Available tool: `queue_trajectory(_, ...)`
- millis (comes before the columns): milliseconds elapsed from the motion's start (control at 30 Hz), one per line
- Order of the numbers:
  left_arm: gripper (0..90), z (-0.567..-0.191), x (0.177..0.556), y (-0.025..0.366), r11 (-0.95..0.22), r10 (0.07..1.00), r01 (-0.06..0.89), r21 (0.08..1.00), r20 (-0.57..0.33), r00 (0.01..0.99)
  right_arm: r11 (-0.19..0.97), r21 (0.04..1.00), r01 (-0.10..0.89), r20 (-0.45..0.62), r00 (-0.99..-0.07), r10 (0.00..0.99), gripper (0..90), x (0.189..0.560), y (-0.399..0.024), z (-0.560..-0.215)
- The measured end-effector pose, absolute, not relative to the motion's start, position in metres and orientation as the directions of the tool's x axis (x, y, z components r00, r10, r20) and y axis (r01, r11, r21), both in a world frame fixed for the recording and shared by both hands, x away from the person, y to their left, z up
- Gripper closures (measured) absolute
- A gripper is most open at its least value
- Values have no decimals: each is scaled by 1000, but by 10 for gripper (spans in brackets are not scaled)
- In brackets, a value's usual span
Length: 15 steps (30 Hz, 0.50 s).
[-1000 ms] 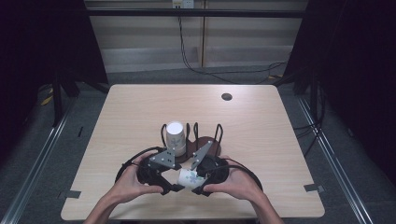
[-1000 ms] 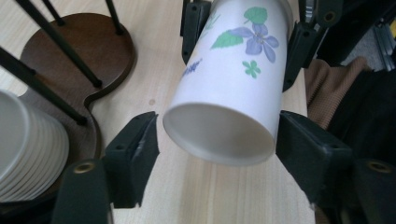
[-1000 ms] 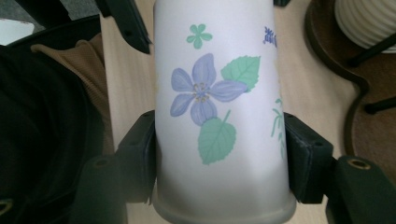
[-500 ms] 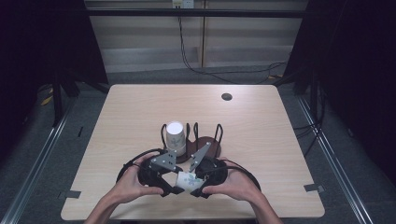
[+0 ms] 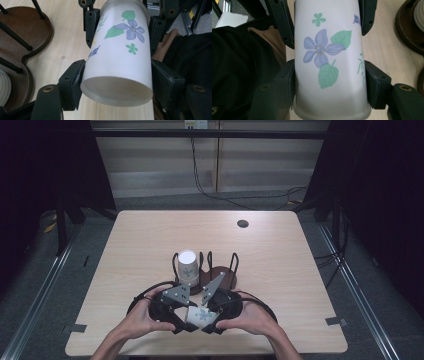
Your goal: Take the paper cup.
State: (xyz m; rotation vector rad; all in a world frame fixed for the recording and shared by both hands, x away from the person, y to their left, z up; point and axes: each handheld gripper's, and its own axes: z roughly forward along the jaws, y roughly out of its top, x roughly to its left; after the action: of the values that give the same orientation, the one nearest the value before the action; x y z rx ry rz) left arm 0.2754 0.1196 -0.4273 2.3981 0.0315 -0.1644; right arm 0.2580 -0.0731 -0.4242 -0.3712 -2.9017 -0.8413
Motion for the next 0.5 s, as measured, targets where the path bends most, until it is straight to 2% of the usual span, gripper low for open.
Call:
queue_trajectory(167,349,-427,276,121,-722,-20,81,687,-138,990,809,525,266,165,-964,210,343,259,-76,-423)
queue_trajectory(300,369,-428,275,120,-726,-22,76,684,-133,991,796,542,270,156,-963,220,269,259,-79,-424)
queue_trajectory(367,370,-428,275,121,-724,-16,81,685,-133,991,792,545,275,147,-961,233,202,260,-80,-422)
queue_trajectory(500,370,-428,276,123,-717,-2,91,691,-133,991,775,566,279,148,-960,238,148,260,-87,-420)
